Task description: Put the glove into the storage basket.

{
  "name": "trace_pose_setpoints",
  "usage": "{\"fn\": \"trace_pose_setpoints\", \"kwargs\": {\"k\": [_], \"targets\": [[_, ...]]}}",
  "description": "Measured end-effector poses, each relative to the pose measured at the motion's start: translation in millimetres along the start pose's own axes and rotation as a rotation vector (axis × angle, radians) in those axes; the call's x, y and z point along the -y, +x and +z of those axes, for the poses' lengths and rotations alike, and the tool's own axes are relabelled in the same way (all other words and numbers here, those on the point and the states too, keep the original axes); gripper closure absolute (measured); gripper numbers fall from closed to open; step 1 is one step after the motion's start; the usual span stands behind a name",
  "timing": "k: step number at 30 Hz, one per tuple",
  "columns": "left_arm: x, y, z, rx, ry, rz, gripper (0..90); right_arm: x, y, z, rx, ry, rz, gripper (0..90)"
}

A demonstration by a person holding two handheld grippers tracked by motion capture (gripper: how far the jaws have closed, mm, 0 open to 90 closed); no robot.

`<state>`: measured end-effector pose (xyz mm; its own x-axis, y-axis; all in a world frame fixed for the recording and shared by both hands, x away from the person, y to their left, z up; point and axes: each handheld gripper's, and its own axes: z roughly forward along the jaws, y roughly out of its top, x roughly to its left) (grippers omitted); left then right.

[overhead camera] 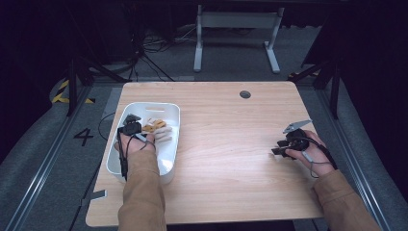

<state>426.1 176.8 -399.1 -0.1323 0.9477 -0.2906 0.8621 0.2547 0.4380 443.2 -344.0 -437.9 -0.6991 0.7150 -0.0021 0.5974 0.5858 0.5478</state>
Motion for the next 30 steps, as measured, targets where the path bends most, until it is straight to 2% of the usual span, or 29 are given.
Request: {"fn": "trace_pose_setpoints", "kwargs": {"k": [5, 8, 10, 12, 17, 19, 20, 21, 22, 26, 27, 30], "targets": [[-3.9, 0.9, 7.8, -0.01, 0.035, 0.003, 67.4, 0.2, 0.0, 0.2, 0.0, -0.001, 0.001, 52.4], [-5.6, 3.2, 12.1, -0.044, 0.051, 0.005, 67.3, 0.5, -0.4, 0.6, 0.001, 0.0, 0.002, 52.3], [-6.3, 5.2, 14.6, -0.052, 0.067, 0.01, 67.2, 0.6, -0.4, 1.2, -0.001, 0.002, 0.002, 52.3], [-6.4, 4.5, 16.0, -0.053, 0.074, 0.007, 67.1, 0.7, -0.1, 1.6, -0.002, 0.007, 0.006, 52.3], [-6.3, 1.4, 17.0, -0.058, 0.097, 0.028, 66.1, 0.5, -0.3, 2.3, -0.001, 0.001, -0.005, 52.0], [-6.1, 0.1, 17.2, -0.056, 0.096, 0.018, 64.4, 0.5, 0.1, 1.9, -0.002, 0.003, 0.001, 52.0], [-6.1, -0.1, 18.0, -0.053, 0.109, 0.02, 61.7, 0.4, -0.1, 1.7, -0.001, -0.002, 0.002, 51.9], [-6.4, -0.7, 18.6, -0.059, 0.133, 0.022, 55.4, 0.6, -0.8, 1.1, -0.001, -0.009, 0.005, 51.7], [-6.3, -3.1, 18.8, -0.061, 0.132, 0.011, 48.2, 0.7, -1.4, 0.3, -0.002, -0.012, 0.012, 51.5], [-5.5, -9.6, 18.7, -0.059, 0.16, 0.06, 22.3, 1.4, -3.0, 0.3, -0.002, -0.017, 0.023, 51.1], [-5.6, -10.5, 18.0, -0.057, 0.164, 0.071, 18.9, 1.2, -2.5, 0.8, -0.003, -0.015, 0.023, 50.9], [-4.6, -14.5, 15.9, -0.053, 0.185, 0.078, 21.6, 0.6, -1.1, 1.4, -0.006, -0.019, 0.02, 50.0]]}}
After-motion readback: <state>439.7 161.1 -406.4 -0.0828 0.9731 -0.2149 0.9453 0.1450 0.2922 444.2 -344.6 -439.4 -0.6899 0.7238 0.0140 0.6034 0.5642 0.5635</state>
